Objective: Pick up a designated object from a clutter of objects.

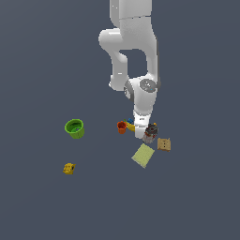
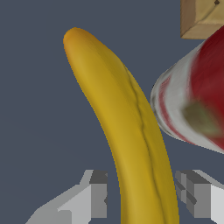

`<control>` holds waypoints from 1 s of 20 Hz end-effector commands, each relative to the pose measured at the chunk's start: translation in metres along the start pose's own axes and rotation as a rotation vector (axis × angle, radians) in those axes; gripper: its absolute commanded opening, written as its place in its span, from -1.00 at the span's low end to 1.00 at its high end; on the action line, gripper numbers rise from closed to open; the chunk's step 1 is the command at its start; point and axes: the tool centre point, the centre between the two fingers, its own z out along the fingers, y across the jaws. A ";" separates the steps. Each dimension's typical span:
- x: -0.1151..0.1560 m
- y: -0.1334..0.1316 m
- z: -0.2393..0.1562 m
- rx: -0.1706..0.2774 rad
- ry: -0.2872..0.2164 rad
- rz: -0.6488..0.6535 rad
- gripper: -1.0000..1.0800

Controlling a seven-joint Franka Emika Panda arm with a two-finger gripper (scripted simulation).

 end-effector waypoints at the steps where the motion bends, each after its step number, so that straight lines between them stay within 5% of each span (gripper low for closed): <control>1: 0.001 -0.003 0.003 0.007 -0.002 -0.006 -1.00; 20: -0.009 0.039 -0.073 0.011 0.001 -0.009 -1.00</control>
